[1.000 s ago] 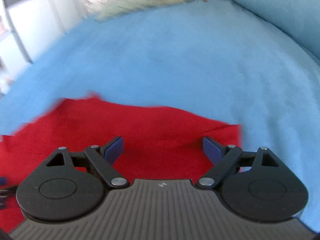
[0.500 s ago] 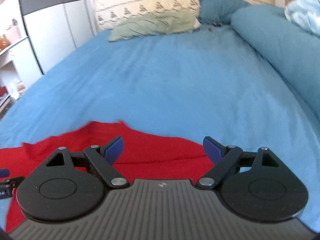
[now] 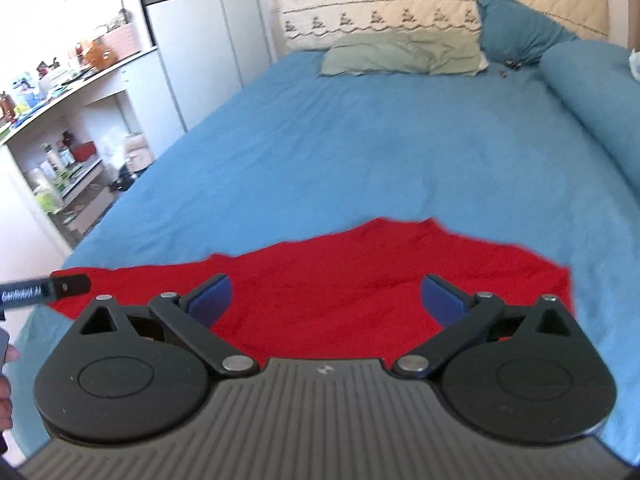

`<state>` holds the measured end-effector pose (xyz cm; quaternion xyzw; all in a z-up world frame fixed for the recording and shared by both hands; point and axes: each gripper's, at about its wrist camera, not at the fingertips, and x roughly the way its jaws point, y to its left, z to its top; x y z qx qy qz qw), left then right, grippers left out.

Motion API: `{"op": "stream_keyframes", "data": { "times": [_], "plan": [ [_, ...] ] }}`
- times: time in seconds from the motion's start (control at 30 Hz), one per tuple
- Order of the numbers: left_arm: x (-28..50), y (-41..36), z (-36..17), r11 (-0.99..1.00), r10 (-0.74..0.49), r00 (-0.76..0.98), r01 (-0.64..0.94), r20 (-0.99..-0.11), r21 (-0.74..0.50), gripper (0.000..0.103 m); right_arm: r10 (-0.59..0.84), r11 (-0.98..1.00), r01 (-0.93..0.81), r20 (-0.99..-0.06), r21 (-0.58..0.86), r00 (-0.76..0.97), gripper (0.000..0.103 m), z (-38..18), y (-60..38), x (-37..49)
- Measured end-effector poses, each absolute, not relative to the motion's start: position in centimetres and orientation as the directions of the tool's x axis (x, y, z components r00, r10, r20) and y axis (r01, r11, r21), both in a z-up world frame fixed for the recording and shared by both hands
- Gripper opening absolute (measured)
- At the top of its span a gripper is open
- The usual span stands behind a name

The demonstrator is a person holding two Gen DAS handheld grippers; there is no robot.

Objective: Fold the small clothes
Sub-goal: 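Grasp the other sleeve cuff with the left gripper, then fold the held sleeve across the sweater body and open the left gripper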

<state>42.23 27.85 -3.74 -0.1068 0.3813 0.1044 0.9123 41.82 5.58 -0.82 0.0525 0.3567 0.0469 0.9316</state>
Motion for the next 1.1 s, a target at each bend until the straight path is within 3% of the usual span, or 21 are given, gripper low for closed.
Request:
{"op": "stream_keyframes", "data": {
  "times": [0.2, 0.37, 0.53, 0.73, 0.77, 0.83, 0.9, 1.1],
  "plan": [
    [42.0, 37.2, -8.2, 0.913, 0.143, 0.659, -0.376, -0.738, -0.158, 0.1, 0.09, 0.994, -0.025, -0.685, 0.103, 0.723, 0.103, -4.7, 11.9, 41.3],
    [42.6, 43.3, -12.2, 0.869, 0.153, 0.638, -0.45, -0.755, -0.204, 0.082, 0.061, 0.994, 0.022, -0.717, 0.107, 0.694, 0.103, -9.1, 14.5, 41.0],
    [43.6, 47.5, -15.4, 0.82, 0.153, 0.607, -0.519, -0.78, -0.243, 0.055, 0.032, 0.992, 0.066, -0.734, 0.105, 0.678, 0.103, -12.3, 15.8, 41.0],
    [45.0, 47.8, -15.8, 0.84, 0.208, 0.614, -0.511, -0.761, -0.183, 0.05, 0.026, 0.99, 0.083, -0.734, 0.111, 0.678, 0.103, -14.1, 16.6, 41.5],
    [45.2, 47.6, -15.8, 0.843, 0.222, 0.61, -0.512, -0.761, -0.164, 0.046, 0.029, 0.99, 0.081, -0.732, 0.114, 0.681, 0.103, -14.2, 16.7, 41.6],
    [45.9, 47.8, -16.0, 0.843, 0.248, 0.598, -0.521, -0.762, -0.135, 0.018, 0.036, 0.99, 0.074, -0.727, 0.118, 0.685, 0.103, -14.1, 16.7, 41.7],
    [46.3, 47.9, -15.9, 0.84, 0.249, 0.597, -0.525, -0.763, -0.138, 0.009, 0.035, 0.992, 0.066, -0.721, 0.112, 0.692, 0.103, -13.9, 16.5, 41.8],
    [47.0, 46.3, -13.4, 0.854, 0.293, 0.617, -0.513, -0.73, -0.091, 0.007, 0.036, 0.991, 0.064, -0.699, 0.116, 0.714, 0.103, -12.7, 14.9, 42.2]
  ]
}}
